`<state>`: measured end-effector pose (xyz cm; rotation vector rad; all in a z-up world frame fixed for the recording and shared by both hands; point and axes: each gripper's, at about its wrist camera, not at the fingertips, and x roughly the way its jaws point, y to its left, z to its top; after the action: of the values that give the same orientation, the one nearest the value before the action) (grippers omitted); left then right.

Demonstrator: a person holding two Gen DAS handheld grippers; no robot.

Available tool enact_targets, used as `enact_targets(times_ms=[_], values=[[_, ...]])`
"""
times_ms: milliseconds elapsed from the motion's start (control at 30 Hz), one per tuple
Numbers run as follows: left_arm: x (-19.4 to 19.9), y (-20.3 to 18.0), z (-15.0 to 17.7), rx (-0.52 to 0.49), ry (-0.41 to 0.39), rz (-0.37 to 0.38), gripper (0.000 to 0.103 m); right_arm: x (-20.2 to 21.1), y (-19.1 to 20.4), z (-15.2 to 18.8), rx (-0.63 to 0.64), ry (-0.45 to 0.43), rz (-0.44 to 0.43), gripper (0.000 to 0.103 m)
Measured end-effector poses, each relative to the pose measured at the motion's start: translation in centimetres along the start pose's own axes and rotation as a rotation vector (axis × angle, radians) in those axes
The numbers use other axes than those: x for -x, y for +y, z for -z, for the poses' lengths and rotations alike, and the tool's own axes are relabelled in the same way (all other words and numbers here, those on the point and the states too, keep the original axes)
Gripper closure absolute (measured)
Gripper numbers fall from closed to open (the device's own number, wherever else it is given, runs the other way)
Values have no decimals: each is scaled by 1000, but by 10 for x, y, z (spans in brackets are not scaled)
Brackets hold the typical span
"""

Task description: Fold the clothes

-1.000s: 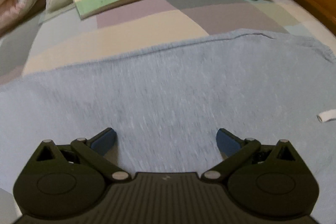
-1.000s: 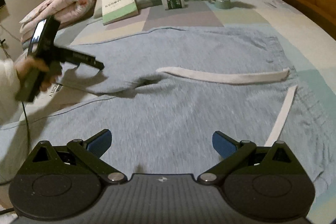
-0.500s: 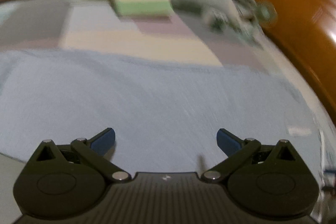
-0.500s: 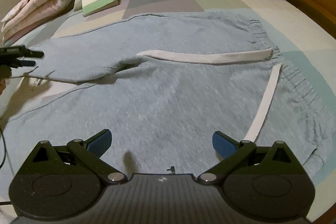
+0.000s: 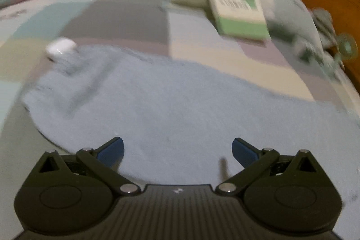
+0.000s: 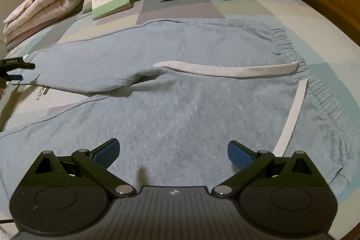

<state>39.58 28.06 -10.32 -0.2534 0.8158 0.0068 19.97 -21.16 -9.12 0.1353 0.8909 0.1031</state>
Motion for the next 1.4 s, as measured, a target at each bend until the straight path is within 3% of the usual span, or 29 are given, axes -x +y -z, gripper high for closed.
enact_targets(times_ms=[300, 500, 667, 867, 1067, 1267, 1400], values=[[-28, 63, -59, 278, -99, 21, 1, 0, 6, -5, 14, -6, 26, 0], [-65, 84, -75, 360, -44, 1, 1, -2, 6, -7, 12, 5, 53, 0], [-77, 94, -82, 362, -69, -43, 1, -5, 4, -5, 10, 21, 78, 0], [-87, 86, -91, 254, -95, -109, 1, -9, 2, 0, -5, 42, 91, 0], [-76, 58, -91, 121, -31, -181, 1, -4, 7, -2, 21, 28, 81, 0], [-60, -10, -68, -145, 2, -96, 1, -4, 13, -4, 37, 20, 61, 0], [-76, -55, -54, -248, 58, -29, 1, -5, 16, 0, 50, 29, 59, 0]])
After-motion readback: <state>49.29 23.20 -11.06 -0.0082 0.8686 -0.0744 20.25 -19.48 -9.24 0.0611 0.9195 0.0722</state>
